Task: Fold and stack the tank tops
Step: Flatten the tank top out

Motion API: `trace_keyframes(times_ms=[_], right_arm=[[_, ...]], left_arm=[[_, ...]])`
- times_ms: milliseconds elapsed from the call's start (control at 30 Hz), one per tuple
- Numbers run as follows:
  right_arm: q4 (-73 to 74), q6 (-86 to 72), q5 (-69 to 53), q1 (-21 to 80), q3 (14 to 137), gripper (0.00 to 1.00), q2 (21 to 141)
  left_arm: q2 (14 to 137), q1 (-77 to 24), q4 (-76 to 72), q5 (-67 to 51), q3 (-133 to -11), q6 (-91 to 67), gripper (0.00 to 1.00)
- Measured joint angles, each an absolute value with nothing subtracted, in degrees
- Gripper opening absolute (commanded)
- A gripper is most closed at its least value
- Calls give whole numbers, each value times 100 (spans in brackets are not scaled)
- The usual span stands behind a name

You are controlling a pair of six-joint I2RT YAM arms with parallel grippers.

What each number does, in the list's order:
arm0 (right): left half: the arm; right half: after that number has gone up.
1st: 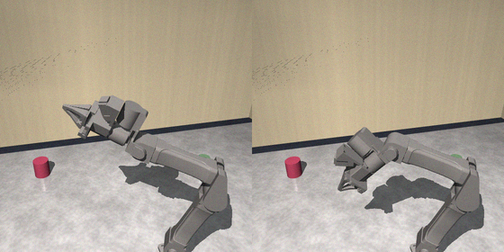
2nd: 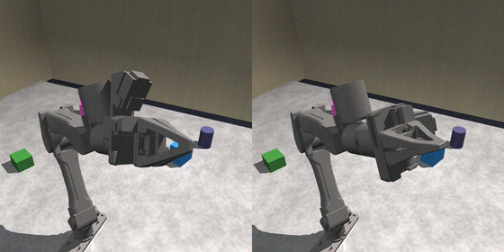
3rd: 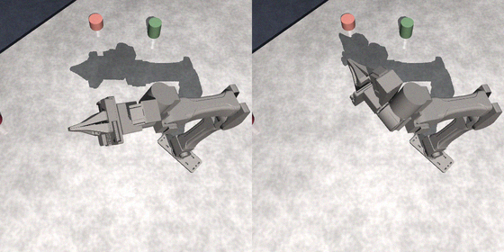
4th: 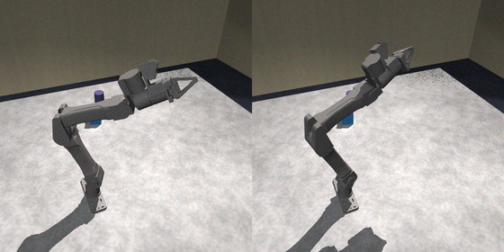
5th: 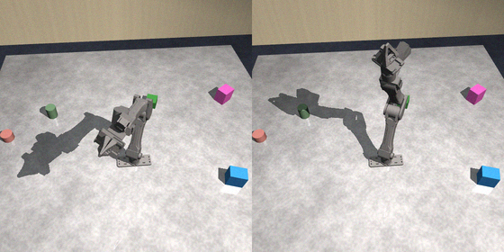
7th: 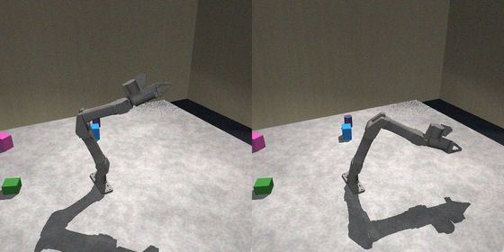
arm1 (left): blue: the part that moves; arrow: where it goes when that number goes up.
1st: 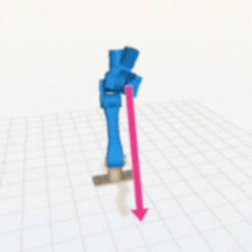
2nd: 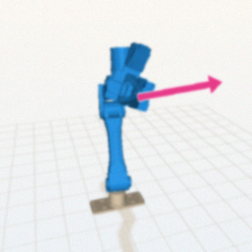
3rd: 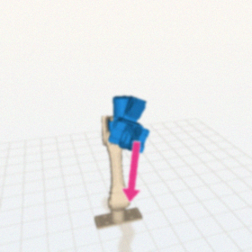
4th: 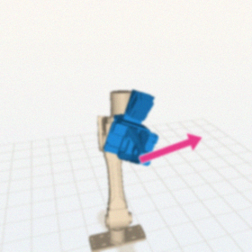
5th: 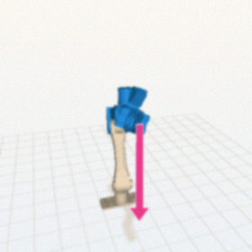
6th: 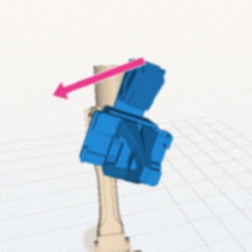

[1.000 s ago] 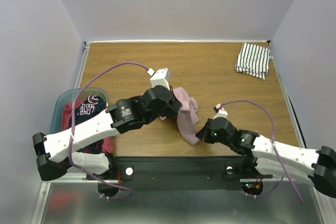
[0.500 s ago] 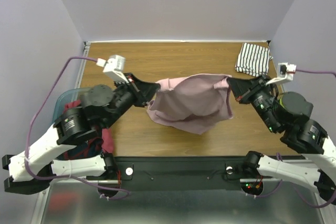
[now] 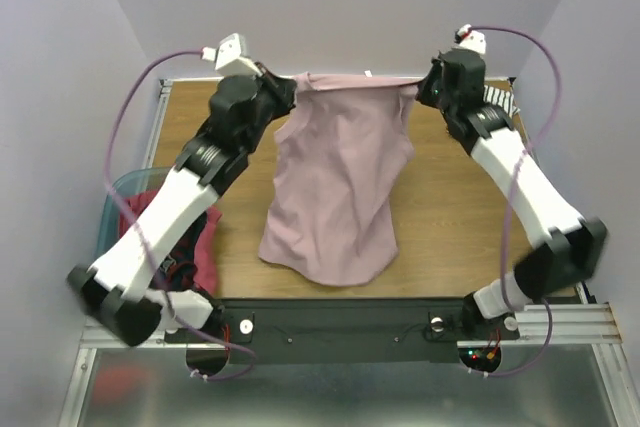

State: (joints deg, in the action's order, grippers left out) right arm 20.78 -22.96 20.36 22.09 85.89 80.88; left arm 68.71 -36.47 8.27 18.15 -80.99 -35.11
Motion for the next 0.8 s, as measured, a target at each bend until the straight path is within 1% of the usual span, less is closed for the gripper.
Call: trace_keyframes(times_ms=[67, 133, 200, 233, 267, 300, 333, 367, 400, 433, 467, 567, 600, 633, 700, 733, 800], right_arm=[[1855, -2364, 1540, 1721, 8783, 1, 8941], [1741, -2458, 1022, 1481, 9076, 1, 9907], [1688, -2574, 648, 1337, 9465, 9, 10783], [1699, -2646, 360, 1286, 9854, 25, 11419], [1693, -2692, 252, 1267, 10062, 39, 11751], [1653, -2757, 10, 1229, 10418, 51, 12289], [1649, -2768, -47, 1214, 10516, 60, 12457], [1671, -2803, -156, 1192, 10663, 72, 12746], [1717, -2818, -215, 1166, 10689, 76, 12862], [1798, -2858, -215, 1160, 10680, 78, 12875], [1826, -2856, -204, 1146, 10593, 79, 12816], [1785, -2877, -80, 1129, 10051, 79, 12239], [1798, -2893, -23, 1129, 9736, 78, 11913], [1798, -2908, 21, 1129, 9426, 72, 11590], [1708, -2974, 117, 1129, 8543, 66, 10624], [1669, -2974, 134, 1129, 8246, 63, 10278], [1555, -3011, 161, 1135, 7345, 52, 9389]], left_arm=[[7566, -3170, 427, 1321, -8099, -3548, 0], [8289, -2781, 108, 851, -8099, -3616, 0], [9225, -2318, -207, 397, -8106, -3658, 0], [9697, -2123, -233, 158, -8197, -3677, 16], [9988, -2012, -250, 32, -8287, -3691, 25], [10534, -1826, -290, -176, -8556, -3701, 40], [10962, -1688, -355, -296, -8759, -3712, 47], [11306, -1570, -362, -419, -8901, -3686, 56], [11467, -1505, -353, -497, -8941, -3667, 72], [11592, -1398, -285, -548, -8941, -3658, 74], [11616, -1328, -209, -565, -8910, -3627, 81], [11360, -1291, -231, -489, -8715, -3638, 81], [11065, -1315, -220, -403, -8486, -3675, 79], [10827, -1339, -189, -294, -8296, -3717, 77], [10136, -1378, -58, -110, -7815, -3876, 71], [9690, -1404, -156, -30, -7439, -3970, 70], [8862, -1479, -187, 123, -6700, -4160, 68]])
